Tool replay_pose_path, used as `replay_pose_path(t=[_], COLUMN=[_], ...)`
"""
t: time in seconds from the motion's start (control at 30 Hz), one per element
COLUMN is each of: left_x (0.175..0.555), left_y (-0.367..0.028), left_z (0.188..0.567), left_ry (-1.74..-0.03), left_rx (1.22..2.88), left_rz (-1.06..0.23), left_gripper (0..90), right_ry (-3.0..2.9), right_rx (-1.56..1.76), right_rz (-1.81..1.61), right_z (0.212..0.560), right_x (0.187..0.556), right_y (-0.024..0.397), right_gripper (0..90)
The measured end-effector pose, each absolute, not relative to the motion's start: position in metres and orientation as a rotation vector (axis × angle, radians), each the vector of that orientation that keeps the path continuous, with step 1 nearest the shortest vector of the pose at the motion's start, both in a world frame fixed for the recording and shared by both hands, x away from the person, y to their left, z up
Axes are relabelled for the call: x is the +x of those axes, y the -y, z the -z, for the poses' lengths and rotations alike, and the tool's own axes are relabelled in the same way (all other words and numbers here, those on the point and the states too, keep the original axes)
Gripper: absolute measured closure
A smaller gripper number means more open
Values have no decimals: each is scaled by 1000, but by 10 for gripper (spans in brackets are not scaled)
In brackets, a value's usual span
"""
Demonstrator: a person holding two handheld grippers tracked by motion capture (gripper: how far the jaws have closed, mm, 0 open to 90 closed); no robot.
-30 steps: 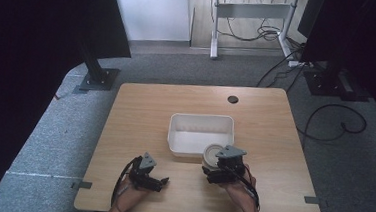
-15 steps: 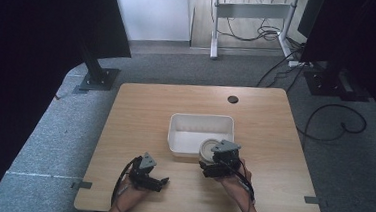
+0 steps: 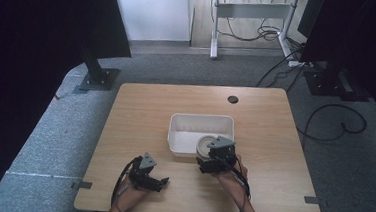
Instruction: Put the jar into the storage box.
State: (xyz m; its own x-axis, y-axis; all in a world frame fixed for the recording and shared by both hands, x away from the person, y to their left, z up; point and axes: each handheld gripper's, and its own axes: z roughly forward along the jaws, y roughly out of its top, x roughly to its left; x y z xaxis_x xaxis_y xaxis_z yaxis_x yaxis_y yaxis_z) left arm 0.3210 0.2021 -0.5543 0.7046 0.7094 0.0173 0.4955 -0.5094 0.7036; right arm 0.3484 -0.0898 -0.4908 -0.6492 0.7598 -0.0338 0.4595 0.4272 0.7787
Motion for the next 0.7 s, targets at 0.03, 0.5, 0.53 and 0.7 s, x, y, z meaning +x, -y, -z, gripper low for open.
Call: replay_pose_path(t=[0.03, 0.5, 0.53, 0.7], left_x=[321, 321, 321, 321], left_y=[-202, -202, -202, -202], left_z=[554, 554, 554, 554], left_ry=[-913, -913, -913, -913], left_rx=[2217, 2217, 2217, 2217], left_rz=[-398, -398, -398, -398], left_gripper=[17, 17, 17, 17], right_ry=[-2305, -2310, -2309, -2309], right_rx=[1035, 1024, 1022, 1023], right_rz=[-1079, -1067, -1066, -1068], right_z=[491, 489, 489, 488], right_x=[349, 362, 365, 368], right_y=[89, 77, 75, 71], right_gripper=[96, 96, 96, 96])
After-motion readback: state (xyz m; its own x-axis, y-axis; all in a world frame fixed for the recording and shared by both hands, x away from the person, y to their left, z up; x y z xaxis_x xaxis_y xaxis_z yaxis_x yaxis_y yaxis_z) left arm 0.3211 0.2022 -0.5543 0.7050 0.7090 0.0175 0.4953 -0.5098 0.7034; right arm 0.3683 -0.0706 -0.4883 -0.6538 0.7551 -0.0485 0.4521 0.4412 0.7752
